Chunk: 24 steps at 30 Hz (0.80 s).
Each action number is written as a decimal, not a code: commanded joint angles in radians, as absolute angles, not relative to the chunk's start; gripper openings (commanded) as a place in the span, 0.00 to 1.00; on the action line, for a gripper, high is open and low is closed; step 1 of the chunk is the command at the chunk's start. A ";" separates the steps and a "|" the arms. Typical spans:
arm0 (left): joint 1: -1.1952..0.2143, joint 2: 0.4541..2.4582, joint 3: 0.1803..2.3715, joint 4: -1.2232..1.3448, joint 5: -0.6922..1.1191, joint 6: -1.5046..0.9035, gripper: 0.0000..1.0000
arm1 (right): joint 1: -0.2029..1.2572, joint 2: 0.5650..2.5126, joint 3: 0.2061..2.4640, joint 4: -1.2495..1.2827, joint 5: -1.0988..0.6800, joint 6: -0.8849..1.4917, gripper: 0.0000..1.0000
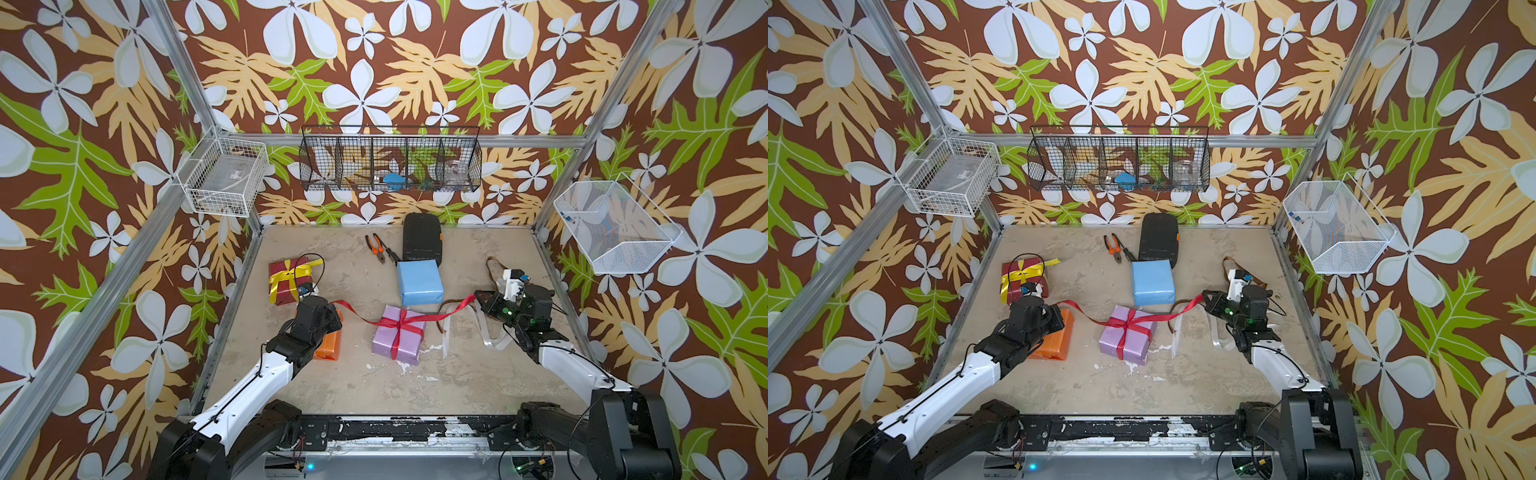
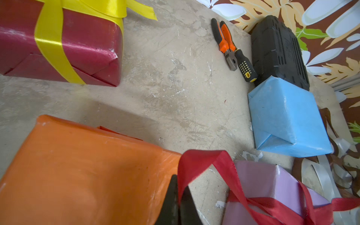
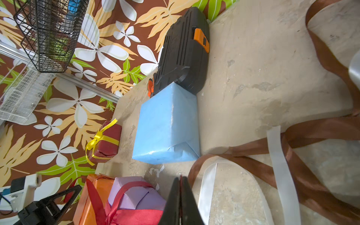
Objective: Untie the ribbon bows on the gift boxes
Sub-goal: Untie the ribbon from the gift box.
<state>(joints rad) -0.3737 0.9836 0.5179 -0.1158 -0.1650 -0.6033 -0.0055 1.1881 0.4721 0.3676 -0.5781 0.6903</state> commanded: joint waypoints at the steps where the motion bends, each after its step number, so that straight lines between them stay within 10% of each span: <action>1: -0.370 0.978 0.533 -0.111 -0.104 -0.600 0.99 | 0.000 1.192 0.512 0.315 -0.604 0.638 0.99; 15: -0.472 0.945 0.530 -0.104 0.036 -0.604 0.99 | 0.359 1.106 0.665 -0.114 -0.095 0.357 0.97; 24: -0.611 1.024 0.439 0.094 0.118 -0.699 0.68 | 0.603 1.167 0.628 0.084 -0.444 0.497 0.23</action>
